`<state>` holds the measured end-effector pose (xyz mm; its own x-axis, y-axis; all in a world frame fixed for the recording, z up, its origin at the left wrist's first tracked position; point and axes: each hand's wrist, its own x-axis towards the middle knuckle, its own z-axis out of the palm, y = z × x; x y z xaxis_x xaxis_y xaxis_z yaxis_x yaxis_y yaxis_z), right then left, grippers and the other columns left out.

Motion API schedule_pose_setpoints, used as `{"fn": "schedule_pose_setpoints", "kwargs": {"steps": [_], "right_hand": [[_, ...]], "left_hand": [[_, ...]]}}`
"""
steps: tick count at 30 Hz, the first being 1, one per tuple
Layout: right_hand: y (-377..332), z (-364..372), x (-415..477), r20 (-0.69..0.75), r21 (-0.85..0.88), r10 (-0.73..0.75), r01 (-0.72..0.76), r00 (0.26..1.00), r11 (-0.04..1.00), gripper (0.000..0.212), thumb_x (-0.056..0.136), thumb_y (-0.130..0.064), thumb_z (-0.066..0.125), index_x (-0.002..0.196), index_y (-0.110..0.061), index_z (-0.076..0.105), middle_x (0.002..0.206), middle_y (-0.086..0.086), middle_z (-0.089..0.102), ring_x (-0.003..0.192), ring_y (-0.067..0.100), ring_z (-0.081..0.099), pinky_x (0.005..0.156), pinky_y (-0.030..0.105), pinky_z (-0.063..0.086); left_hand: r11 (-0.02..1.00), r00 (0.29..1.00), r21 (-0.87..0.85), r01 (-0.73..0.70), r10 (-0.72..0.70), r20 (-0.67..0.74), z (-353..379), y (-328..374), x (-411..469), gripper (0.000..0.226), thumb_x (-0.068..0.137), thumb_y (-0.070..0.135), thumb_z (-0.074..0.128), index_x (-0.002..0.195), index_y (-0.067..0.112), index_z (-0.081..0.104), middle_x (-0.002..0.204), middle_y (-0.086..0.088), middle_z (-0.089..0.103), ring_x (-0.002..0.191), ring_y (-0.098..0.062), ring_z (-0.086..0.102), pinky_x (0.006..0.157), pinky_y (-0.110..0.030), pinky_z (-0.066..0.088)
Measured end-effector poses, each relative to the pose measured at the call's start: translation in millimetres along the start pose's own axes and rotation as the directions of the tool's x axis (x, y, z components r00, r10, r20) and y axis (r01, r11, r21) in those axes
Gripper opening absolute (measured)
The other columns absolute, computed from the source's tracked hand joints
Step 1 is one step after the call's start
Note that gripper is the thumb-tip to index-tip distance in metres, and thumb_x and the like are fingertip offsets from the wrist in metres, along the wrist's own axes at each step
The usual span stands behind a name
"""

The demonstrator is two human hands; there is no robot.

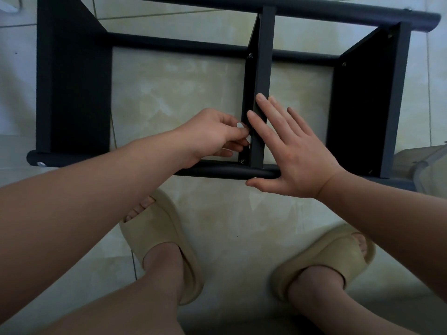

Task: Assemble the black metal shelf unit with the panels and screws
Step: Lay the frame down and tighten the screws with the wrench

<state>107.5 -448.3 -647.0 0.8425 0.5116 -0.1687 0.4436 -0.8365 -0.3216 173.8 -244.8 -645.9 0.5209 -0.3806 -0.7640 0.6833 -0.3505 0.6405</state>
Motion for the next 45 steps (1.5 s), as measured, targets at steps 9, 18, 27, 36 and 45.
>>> {"fn": "schedule_pose_setpoints", "kwargs": {"steps": [9,18,27,36,45], "right_hand": [[0.9,1.2,0.0,-0.004,-0.008,-0.009,0.009,1.0,1.0,0.107,0.086,-0.079,0.046,0.161,-0.009,0.016,0.169,0.016,0.003,0.157,0.032,0.002,0.123,0.058,0.019],[-0.1,0.6,-0.1,0.0,-0.005,-0.006,0.006,1.0,1.0,0.107,0.086,-0.079,0.047,0.161,-0.009,0.017,0.169,0.015,0.003,0.157,0.032,0.003,0.123,0.058,0.019],[0.2,0.2,-0.4,0.001,-0.001,-0.002,0.002,1.0,1.0,0.107,0.085,-0.079,0.048,0.161,-0.008,0.018,0.169,0.016,0.004,0.157,0.032,0.003,0.123,0.057,0.019],[0.3,1.3,0.1,-0.011,-0.003,-0.006,0.006,1.0,1.0,0.108,0.085,-0.079,0.048,0.161,-0.008,0.019,0.169,0.016,0.005,0.157,0.032,0.004,0.122,0.058,0.02],[0.2,1.3,0.1,0.001,-0.006,-0.008,0.008,1.0,1.0,0.107,0.086,-0.079,0.046,0.162,-0.009,0.016,0.169,0.015,0.003,0.157,0.032,0.003,0.123,0.058,0.019]], "left_hand": [[0.993,0.998,0.112,0.018,-0.025,0.059,-3.3,-1.1,-1.2,0.009,0.096,0.022,0.065,0.09,0.017,0.068,0.076,0.007,0.075,0.076,-0.004,0.071,0.076,-0.025,0.054],[0.997,0.998,0.078,0.031,-0.035,0.059,-0.8,0.3,0.7,0.01,0.096,0.021,0.065,0.087,0.017,0.067,0.076,0.006,0.075,0.076,-0.006,0.071,0.075,-0.026,0.053],[0.998,0.996,0.022,0.058,-0.06,0.067,0.0,2.4,0.3,0.012,0.097,0.021,0.065,0.086,0.016,0.067,0.079,0.003,0.075,0.078,-0.01,0.072,0.071,-0.025,0.054],[0.995,0.992,0.06,0.082,-0.087,0.091,0.8,4.0,-1.4,0.02,0.102,0.017,0.055,0.085,0.012,0.065,0.074,0.001,0.073,0.072,-0.011,0.068,0.068,-0.021,0.055],[0.979,0.991,0.202,0.005,-0.032,0.133,-4.5,2.1,-4.1,0.02,0.104,0.014,0.051,0.088,0.014,0.064,0.073,0.004,0.07,0.067,-0.004,0.064,0.068,-0.017,0.051]]}}
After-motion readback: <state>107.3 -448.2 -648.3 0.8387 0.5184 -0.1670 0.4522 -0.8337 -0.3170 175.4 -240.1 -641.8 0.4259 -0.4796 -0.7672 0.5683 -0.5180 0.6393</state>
